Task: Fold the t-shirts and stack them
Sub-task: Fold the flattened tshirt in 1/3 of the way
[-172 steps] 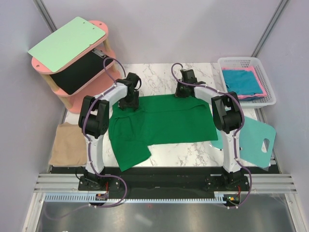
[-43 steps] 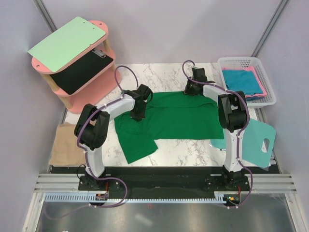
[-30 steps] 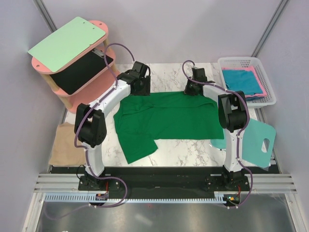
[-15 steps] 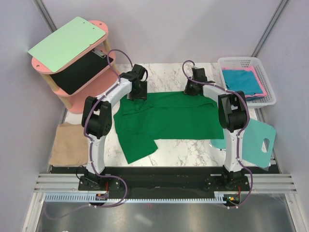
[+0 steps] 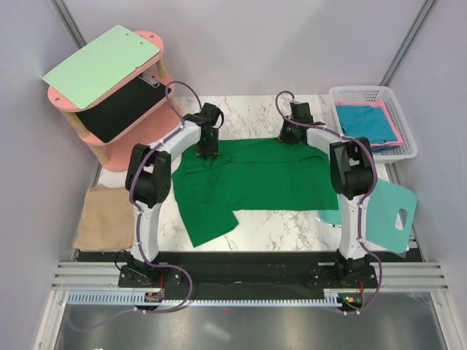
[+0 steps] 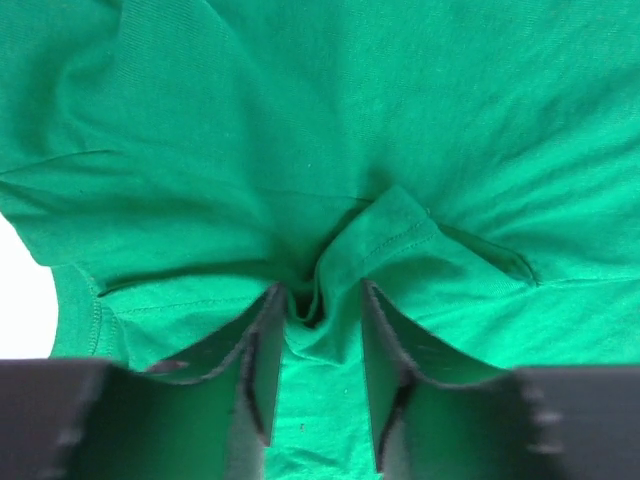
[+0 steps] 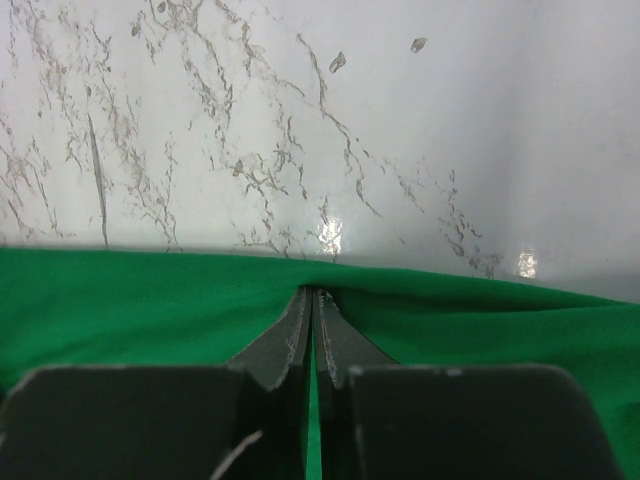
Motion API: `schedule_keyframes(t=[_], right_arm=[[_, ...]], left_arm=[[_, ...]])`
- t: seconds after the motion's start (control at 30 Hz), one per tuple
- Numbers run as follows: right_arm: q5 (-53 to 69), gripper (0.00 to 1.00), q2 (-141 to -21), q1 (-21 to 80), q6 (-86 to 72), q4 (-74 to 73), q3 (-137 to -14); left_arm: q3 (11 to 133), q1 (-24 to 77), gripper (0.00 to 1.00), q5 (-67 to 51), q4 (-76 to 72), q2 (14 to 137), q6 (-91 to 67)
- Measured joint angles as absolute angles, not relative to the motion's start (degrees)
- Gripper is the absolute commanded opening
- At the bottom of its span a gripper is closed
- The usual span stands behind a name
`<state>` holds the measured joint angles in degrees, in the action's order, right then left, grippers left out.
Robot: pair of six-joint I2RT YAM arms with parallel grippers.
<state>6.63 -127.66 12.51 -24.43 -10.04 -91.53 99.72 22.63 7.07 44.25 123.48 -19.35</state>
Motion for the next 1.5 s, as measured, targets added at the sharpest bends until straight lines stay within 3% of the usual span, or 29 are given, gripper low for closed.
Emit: schedule_keyframes(t=[0.03, 0.13, 0.43, 0.93, 0.97, 1.0, 1.07, 1.1, 1.13, 1.33, 1.4, 1.43, 1.47, 1.5], right_arm=[[6.63, 0.09, -127.66, 12.51, -24.43, -10.04, -91.53], [6.63, 0.09, -127.66, 12.51, -24.43, -10.04, -91.53], [6.63, 0.09, -127.66, 12.51, -24.43, -10.04, -91.53], [6.66, 0.10, -127.66, 12.51, -24.43, -10.04, -91.53], [6.63, 0.10, -127.66, 12.51, -24.43, -10.02, -91.53], [6.63, 0.10, -127.66, 12.51, -24.43, -10.02, -91.53], [6.63, 0.10, -127.66, 12.51, -24.43, -10.02, -91.53], [6.63, 0.10, -127.66, 12.51, -24.40, -10.02, -91.53], [6.63, 0.10, -127.66, 12.51, -24.40, -10.04, -91.53], [6.63, 0.10, -127.66, 12.51, -24.40, -10.02, -91.53], [6.63, 0.10, -127.66, 12.51, -24.40, -10.02, -91.53], [6.63, 0.10, -127.66, 12.51, -24.40, -10.04, -91.53], [6.63, 0.10, -127.66, 12.51, -24.40, -10.02, -91.53], [6.63, 0.10, -127.66, 12.51, -24.40, -10.04, -91.53]], left_arm=[[99.72, 22.63, 0.24, 7.07, 44.25, 123.63, -19.31], [99.70, 22.63, 0.02, 7.14, 44.21, 124.09, -19.14], [96.14, 22.63, 0.02, 7.64, 43.55, 123.11, -18.98], [83.11, 24.75, 0.03, 7.22, 42.87, 109.71, -20.03], [81.93, 25.45, 0.06, 6.96, 42.74, 109.71, -20.34], [80.77, 26.28, 0.26, 6.70, 42.78, 109.69, -20.60], [78.76, 28.49, 0.54, 5.98, 42.68, 109.56, -21.21], [77.47, 29.87, 0.87, 5.67, 42.89, 109.08, -22.11], [76.66, 30.61, 0.98, 5.63, 43.22, 108.51, -22.17], [75.70, 32.67, 1.00, 6.11, 44.58, 102.06, -23.66], [78.08, 32.29, 0.83, 7.05, 44.62, 101.45, -23.62], [79.53, 32.10, 0.63, 7.42, 44.51, 101.60, -23.53], [80.95, 31.88, 0.16, 7.60, 44.36, 101.97, -23.35], [82.19, 31.79, 0.02, 7.77, 44.38, 102.43, -23.16]])
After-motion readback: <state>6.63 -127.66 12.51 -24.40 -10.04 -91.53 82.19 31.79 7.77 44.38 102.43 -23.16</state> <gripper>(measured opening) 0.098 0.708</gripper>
